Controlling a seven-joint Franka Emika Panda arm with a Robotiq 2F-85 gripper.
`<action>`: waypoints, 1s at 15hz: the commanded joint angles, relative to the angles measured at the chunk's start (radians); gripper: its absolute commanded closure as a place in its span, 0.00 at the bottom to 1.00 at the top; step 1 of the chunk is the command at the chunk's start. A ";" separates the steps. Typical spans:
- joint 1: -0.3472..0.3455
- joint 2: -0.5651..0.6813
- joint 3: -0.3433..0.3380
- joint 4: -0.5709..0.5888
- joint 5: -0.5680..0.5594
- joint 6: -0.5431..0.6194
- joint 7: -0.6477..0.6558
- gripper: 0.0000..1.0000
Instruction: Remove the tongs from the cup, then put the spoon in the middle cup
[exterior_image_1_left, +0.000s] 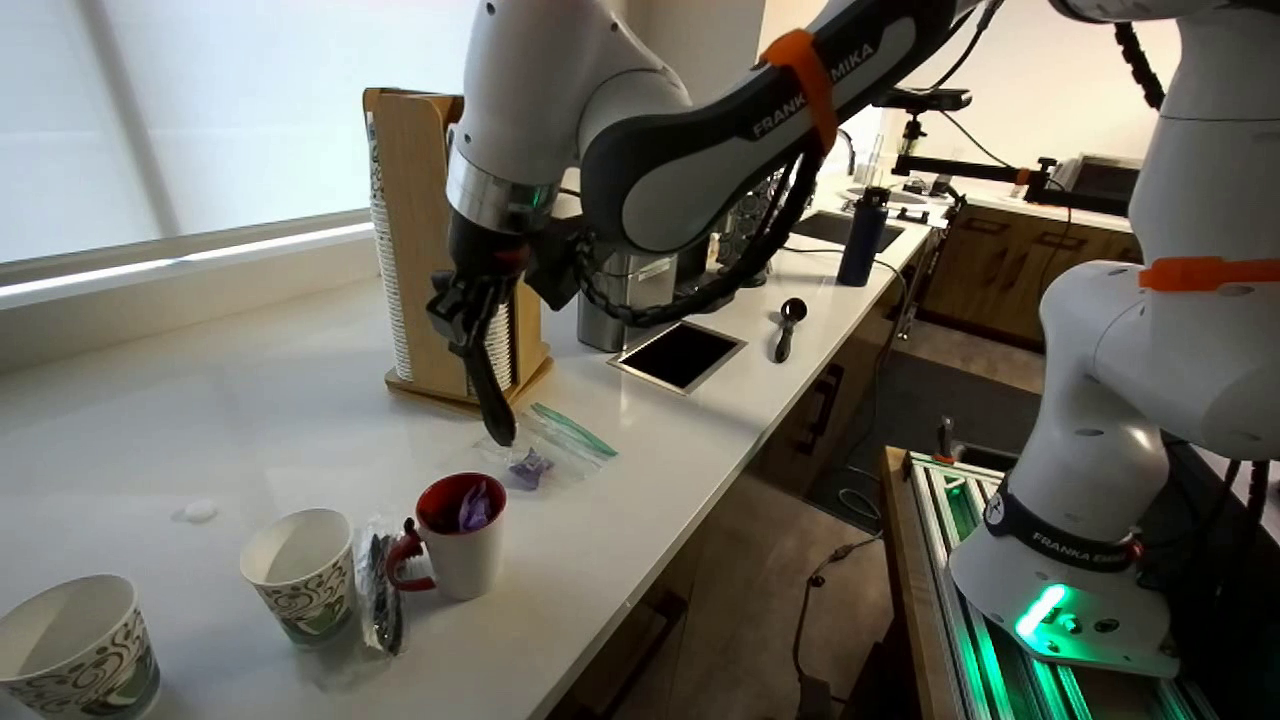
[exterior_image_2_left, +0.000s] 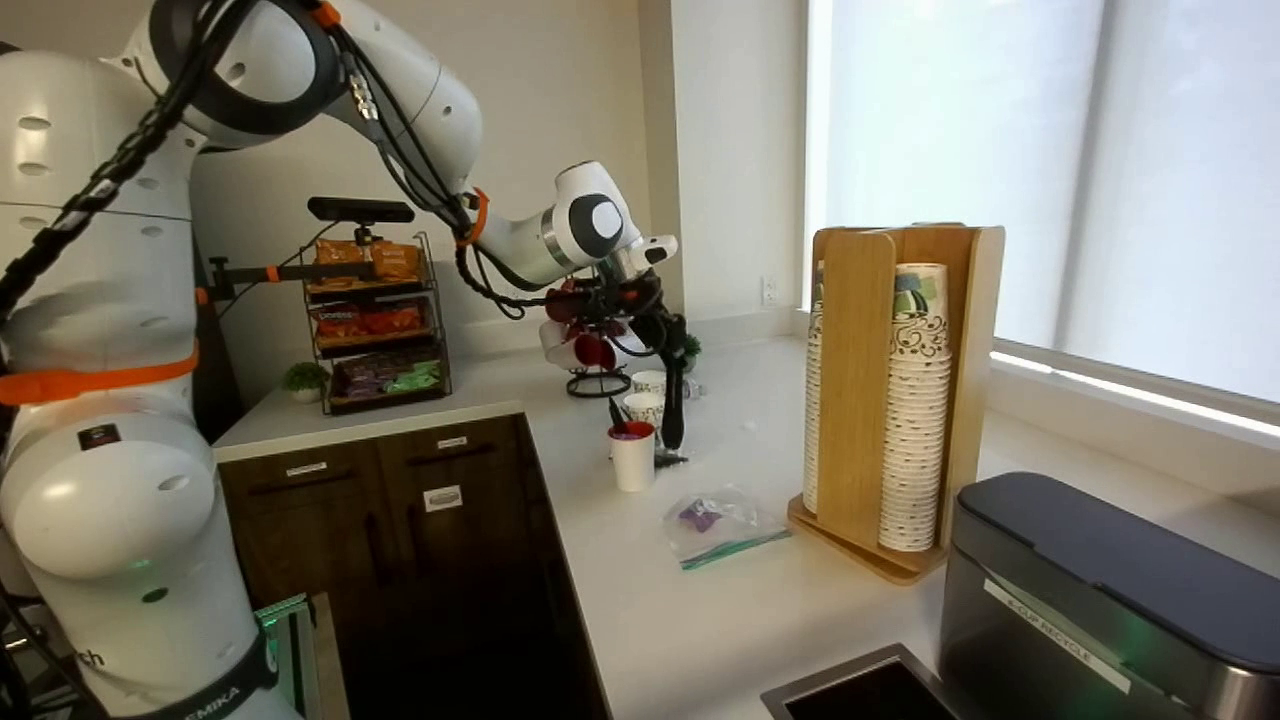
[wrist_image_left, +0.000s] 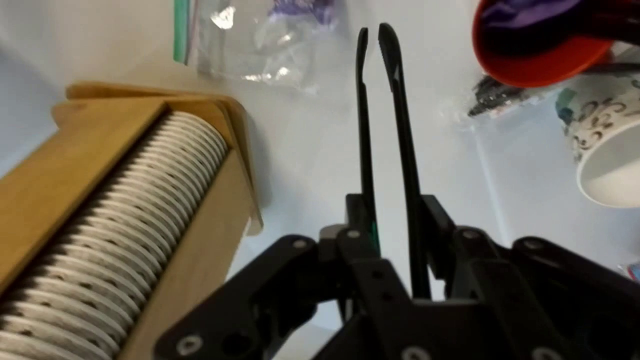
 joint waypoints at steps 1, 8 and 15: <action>0.003 0.037 -0.008 0.050 -0.014 -0.195 0.087 0.93; -0.030 0.187 -0.023 0.237 0.039 -0.510 0.070 0.93; -0.053 0.371 -0.057 0.502 0.093 -0.661 -0.034 0.45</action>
